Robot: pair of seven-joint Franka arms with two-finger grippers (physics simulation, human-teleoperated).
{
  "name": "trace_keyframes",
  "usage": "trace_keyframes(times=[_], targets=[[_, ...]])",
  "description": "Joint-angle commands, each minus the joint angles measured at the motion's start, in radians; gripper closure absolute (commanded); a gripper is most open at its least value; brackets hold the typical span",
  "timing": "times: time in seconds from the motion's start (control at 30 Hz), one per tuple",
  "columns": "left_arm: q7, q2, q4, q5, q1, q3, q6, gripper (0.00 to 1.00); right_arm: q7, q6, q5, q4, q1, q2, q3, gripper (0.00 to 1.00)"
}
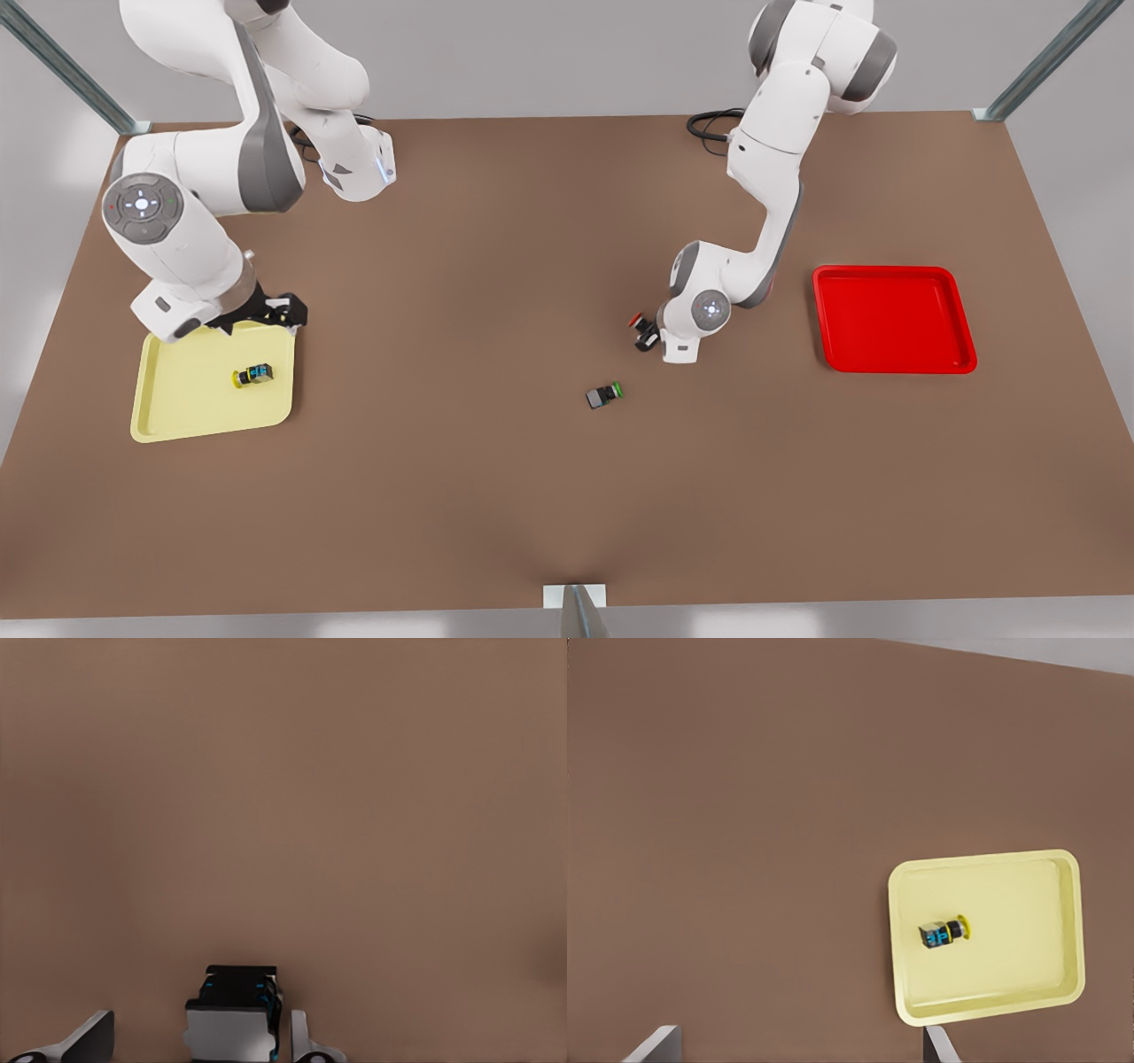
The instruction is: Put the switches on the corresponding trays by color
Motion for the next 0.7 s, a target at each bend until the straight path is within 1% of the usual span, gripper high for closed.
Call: trace_keyframes(times=[0.0,0.13,0.2,0.27,0.3,0.57,0.67], targets=[[0.0,0.0,0.0,0.018,0.0,0.0,0.0,0.03,0.0,0.0,0.0,0.0,-0.002,0.0,0.0,0.0],[-0.044,0.009,0.004,0.013,-0.022,-0.001,0.012,0.07,-0.001,0.0,0.0,0.0,-0.004,0.0,-0.001,0.0],[-0.074,0.009,0.007,0.011,-0.037,-0.001,0.015,0.17,0.0,0.001,0.0,0.002,-0.004,0.009,-0.001,0.0],[-0.072,0.011,0.01,0.011,-0.037,-0.001,0.015,0.33,0.0,0.0,0.0,0.0,-0.004,0.009,0.0,0.0],[-0.072,0.011,0.01,0.011,-0.035,-0.001,0.017,0.35,0.0,0.0,0.0,0.0,-0.004,0.009,-0.001,0.0],[-0.048,0.005,0.03,-0.018,-0.012,-0.001,0.04,0.34,0.0,0.0,0.0,0.002,-0.004,0.009,0.0,0.0],[-0.025,0.006,0.027,-0.016,-0.003,-0.001,0.046,0.36,0.0,0.0,0.0,0.002,-0.004,0.009,-0.001,0.0]])
